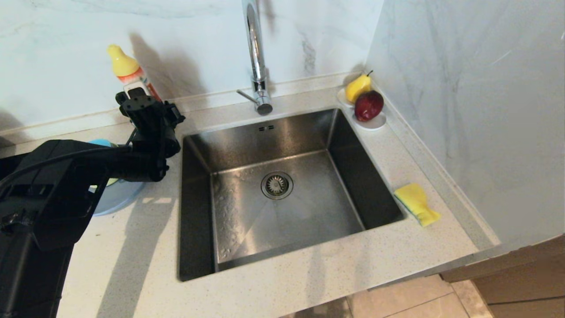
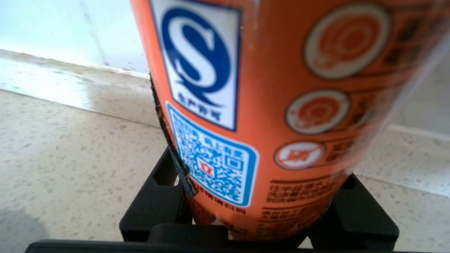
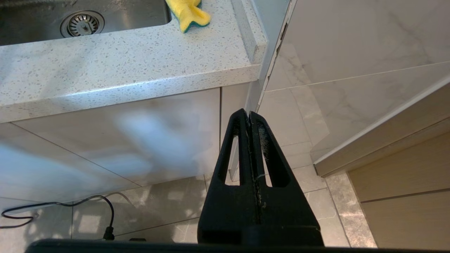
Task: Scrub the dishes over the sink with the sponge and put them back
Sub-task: Grab the dish soap
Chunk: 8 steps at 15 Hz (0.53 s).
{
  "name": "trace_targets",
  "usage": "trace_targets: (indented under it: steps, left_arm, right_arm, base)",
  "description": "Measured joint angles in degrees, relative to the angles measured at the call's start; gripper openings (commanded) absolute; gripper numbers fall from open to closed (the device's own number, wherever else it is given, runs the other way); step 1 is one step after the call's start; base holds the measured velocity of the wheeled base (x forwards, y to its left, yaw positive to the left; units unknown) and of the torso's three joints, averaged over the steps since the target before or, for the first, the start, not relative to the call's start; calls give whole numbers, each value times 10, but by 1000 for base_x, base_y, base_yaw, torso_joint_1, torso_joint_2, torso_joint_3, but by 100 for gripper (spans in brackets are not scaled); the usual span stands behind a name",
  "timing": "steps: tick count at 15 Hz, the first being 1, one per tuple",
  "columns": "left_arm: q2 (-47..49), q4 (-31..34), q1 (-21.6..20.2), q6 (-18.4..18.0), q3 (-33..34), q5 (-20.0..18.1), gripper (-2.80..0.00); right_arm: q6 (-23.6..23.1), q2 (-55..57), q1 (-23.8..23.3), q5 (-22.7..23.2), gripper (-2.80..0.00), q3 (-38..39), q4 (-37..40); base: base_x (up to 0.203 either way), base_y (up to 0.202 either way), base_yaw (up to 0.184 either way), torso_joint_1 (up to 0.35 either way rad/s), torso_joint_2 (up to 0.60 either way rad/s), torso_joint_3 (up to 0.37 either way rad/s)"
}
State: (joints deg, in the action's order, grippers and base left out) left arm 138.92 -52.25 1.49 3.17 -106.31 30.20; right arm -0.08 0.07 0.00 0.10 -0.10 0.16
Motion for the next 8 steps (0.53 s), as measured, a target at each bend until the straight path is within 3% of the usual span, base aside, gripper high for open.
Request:
trace_targets:
  steps: [4, 8]
  left_arm:
    - [-36, -6, 3, 0, 21, 19, -280]
    - [-124, -3, 22, 0, 93, 19, -280]
  right_arm:
    - [0, 0, 0, 0, -280, 1, 0]
    - [0, 0, 0, 0, -280, 0, 0]
  base:
    - [0, 0, 0, 0, 0, 0]
    - [0, 0, 0, 0, 0, 0]
